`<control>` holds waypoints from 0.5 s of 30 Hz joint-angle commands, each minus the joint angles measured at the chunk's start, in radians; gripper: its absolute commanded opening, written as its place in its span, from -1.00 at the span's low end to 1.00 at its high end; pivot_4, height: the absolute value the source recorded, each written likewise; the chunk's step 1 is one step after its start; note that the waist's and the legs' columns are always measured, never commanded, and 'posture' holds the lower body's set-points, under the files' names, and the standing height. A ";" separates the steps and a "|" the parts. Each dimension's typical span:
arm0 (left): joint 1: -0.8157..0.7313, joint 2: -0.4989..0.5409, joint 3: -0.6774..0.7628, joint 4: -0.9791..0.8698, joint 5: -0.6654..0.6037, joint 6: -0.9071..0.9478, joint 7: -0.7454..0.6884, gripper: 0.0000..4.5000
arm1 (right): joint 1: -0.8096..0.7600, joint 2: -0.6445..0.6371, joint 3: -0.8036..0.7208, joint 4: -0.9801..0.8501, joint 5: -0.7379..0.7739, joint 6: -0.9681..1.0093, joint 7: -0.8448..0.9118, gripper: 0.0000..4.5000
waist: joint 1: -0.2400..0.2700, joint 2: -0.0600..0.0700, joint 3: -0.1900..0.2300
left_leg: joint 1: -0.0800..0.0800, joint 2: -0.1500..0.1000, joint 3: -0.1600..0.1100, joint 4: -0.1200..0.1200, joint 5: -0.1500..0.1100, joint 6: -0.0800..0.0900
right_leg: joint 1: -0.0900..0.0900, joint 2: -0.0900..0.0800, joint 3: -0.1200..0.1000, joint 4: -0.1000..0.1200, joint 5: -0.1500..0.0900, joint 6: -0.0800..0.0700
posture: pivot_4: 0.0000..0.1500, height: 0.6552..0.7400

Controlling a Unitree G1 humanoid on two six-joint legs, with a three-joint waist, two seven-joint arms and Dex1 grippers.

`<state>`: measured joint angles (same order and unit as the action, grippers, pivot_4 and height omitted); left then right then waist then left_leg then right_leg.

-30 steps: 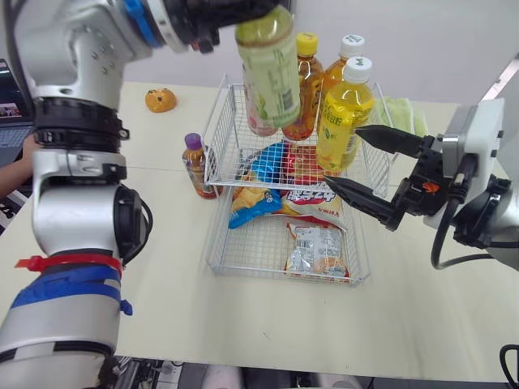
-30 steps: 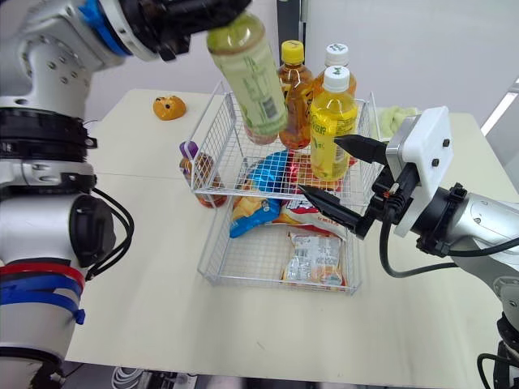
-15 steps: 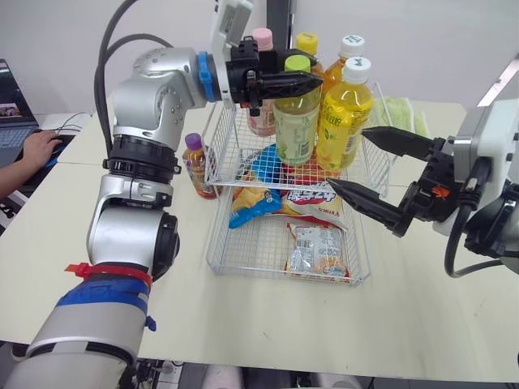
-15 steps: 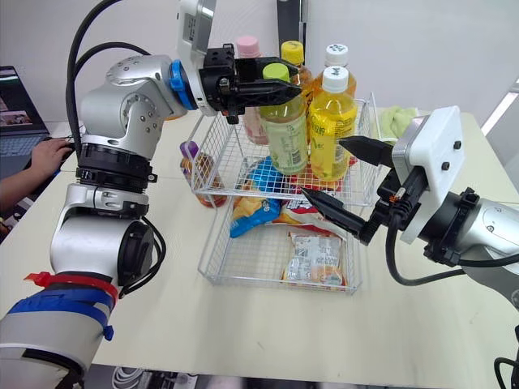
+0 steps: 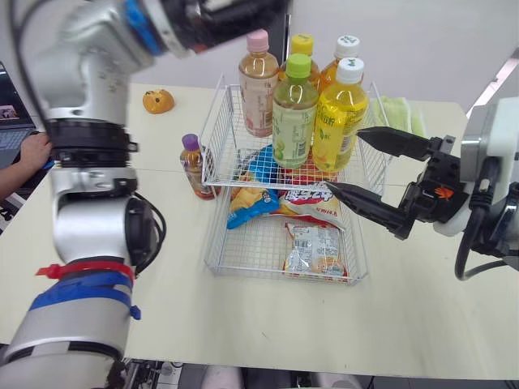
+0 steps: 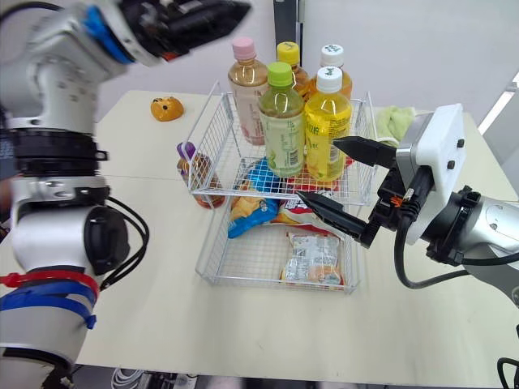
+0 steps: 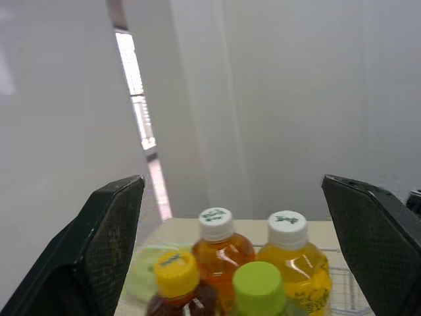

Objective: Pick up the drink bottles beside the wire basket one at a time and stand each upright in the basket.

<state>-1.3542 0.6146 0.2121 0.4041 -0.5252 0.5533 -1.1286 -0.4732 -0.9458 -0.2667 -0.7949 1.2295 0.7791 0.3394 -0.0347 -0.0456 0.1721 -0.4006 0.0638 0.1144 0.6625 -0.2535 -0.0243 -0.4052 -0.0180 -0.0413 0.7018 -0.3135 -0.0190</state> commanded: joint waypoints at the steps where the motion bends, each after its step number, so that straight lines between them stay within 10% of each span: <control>1: 0.111 0.092 0.099 -0.134 -0.003 0.031 0.121 0.98 | -0.053 0.017 0.028 0.041 -0.035 -0.046 0.076 1.00 | 0.001 0.000 0.000 | 0.001 0.000 0.000 0.000 0.000 0.000 | 0.000 0.000 0.001 0.001 0.000 0.000 | 1.00 1.00; 7: 0.572 0.223 0.344 -0.450 -0.035 0.111 0.255 0.98 | -0.160 0.081 0.144 0.154 -0.131 -0.085 0.241 1.00 | 0.002 0.000 0.000 | 0.001 0.000 0.000 0.002 0.000 0.000 | 0.000 0.000 0.002 0.004 0.000 0.000 | 1.00 1.00; 15: 1.240 0.017 0.692 -0.889 -0.179 0.207 0.419 0.98 | -0.258 0.170 0.232 0.274 -0.238 -0.117 0.399 1.00 | 0.008 -0.002 -0.002 | 0.001 0.000 -0.001 0.002 0.000 0.000 | 0.000 -0.001 0.001 0.003 0.000 0.000 | 1.00 1.00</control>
<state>-0.1409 0.6449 0.8483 -0.3870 -0.6524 0.7517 -0.7434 -0.7069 -0.7792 -0.0269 -0.5275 1.0104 0.6858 0.7110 -0.0268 -0.0478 0.1706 -0.3999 0.0640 0.1131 0.6646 -0.2537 -0.0239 -0.4044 -0.0189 -0.0406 0.7049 -0.3135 -0.0190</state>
